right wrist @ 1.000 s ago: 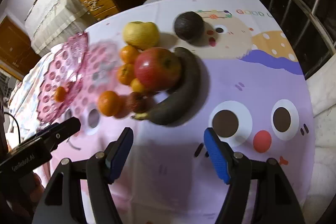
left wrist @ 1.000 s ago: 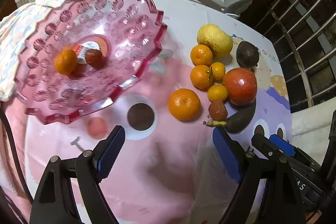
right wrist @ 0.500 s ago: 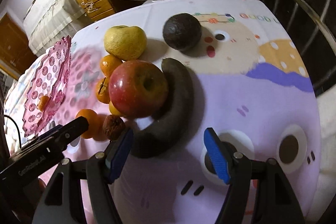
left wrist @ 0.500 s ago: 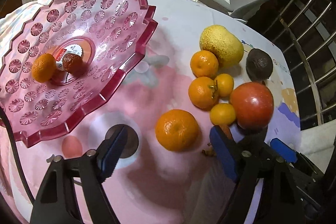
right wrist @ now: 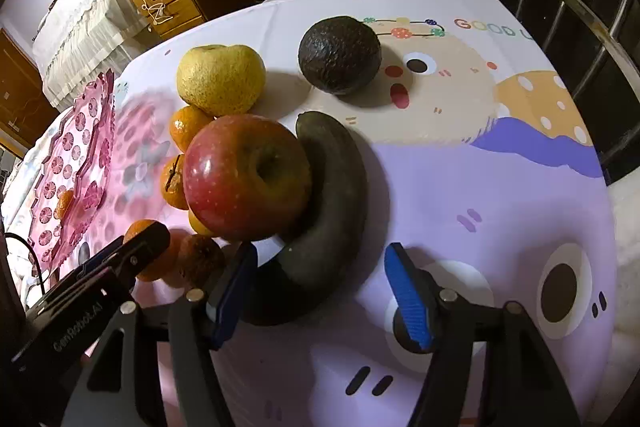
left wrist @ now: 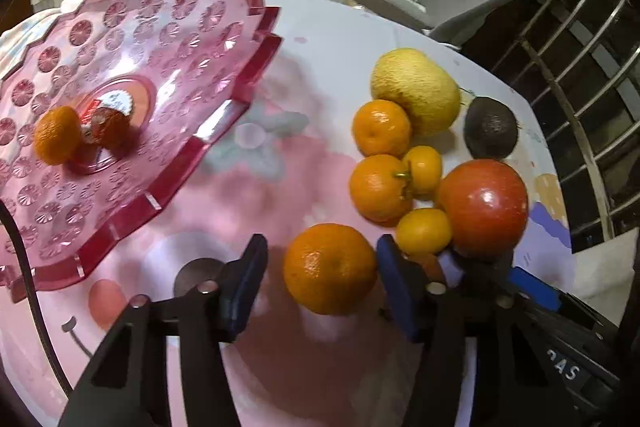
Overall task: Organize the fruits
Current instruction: 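Move left tool to a large mandarin while right tool reaches the dark banana, then grasp the large mandarin with left tool while right tool grasps the banana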
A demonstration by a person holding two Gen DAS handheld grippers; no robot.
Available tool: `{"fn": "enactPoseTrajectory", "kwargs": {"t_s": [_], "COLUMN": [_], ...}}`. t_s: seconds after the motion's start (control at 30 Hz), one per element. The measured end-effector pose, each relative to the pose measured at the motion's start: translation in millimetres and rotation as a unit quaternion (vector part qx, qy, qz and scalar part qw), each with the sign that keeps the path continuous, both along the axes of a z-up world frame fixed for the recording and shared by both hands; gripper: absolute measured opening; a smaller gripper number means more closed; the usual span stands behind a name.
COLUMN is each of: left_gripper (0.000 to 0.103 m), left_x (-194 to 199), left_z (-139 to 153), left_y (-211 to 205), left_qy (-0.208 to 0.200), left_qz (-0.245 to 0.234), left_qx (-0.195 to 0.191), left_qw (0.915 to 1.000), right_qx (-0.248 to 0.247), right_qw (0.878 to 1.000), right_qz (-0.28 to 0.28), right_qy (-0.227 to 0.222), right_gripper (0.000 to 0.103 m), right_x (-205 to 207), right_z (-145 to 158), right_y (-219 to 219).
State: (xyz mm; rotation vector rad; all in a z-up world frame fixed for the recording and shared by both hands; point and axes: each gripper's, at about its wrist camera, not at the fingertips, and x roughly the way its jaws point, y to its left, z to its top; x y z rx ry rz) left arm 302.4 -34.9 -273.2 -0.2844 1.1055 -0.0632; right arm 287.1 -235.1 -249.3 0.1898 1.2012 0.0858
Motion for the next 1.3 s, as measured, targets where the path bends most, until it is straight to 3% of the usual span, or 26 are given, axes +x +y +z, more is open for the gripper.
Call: {"fn": "enactPoseTrajectory", "kwargs": {"t_s": [0.1,0.33,0.47,0.9,1.3], "left_gripper": [0.045,0.045,0.043,0.042,0.042], "left_x": [3,8,12,-18,-53], "left_z": [-2,-5,-5,8,56], "left_y": [-4,-13,-16,5,33], "left_qy": [-0.008,-0.018,-0.024,-0.031,-0.039], "left_qz": [-0.007,-0.028,-0.033,-0.045,-0.091], "left_qx": [-0.005,0.007,0.004,-0.005,-0.025], "left_qw": [0.9999,0.9994,0.9991,0.9985,0.9948], "right_qx": [0.009,-0.04,-0.076,-0.058,-0.053], "right_qw": [1.0,0.999,0.997,0.998,0.997], "right_qz": [0.004,0.023,0.033,0.009,-0.044], "right_qy": [0.009,0.007,-0.003,-0.006,0.032], "right_gripper": [0.066,0.065,0.055,0.036,0.032], "right_x": [5,14,19,10,-21], "right_z": [-5,-6,-7,-1,12], "right_y": [0,14,21,8,-3]}}
